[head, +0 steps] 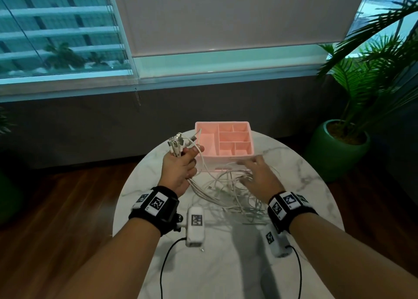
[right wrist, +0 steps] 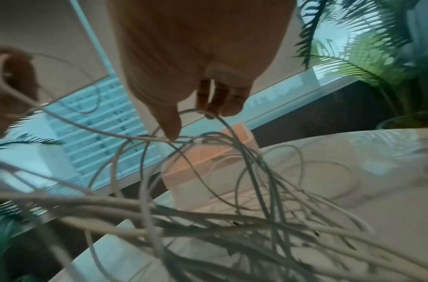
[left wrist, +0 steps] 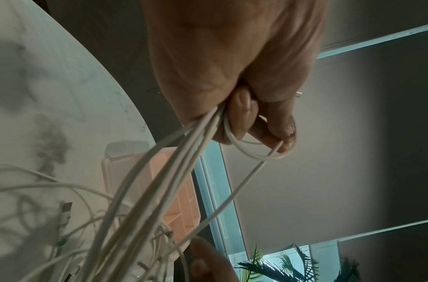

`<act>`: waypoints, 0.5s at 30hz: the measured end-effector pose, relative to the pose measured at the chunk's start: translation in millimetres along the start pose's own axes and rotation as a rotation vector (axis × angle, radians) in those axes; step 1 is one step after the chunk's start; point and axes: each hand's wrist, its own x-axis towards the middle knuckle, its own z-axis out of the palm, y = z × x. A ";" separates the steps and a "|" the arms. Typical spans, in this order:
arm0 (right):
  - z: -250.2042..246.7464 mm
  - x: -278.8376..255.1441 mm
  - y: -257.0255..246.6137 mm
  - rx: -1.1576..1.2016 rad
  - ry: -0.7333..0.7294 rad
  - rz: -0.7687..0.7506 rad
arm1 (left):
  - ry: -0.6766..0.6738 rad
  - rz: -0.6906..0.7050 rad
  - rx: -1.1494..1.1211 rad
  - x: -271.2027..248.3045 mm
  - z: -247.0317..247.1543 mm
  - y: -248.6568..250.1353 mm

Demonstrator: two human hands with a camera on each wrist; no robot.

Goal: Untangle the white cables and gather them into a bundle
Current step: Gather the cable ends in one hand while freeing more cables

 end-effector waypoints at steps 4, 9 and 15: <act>17.5 -2.8 -20.3 -0.117 -0.018 -0.247 | -0.014 -0.001 -0.013 -0.1 1.9 4.8; 17.1 1.8 -22.6 -0.138 0.021 -0.229 | 0.008 -0.005 -0.005 0.8 -11.7 4.7; -11.5 19.3 -49.6 0.109 0.115 -0.298 | 0.016 -0.058 -0.049 -3.8 -12.4 -4.7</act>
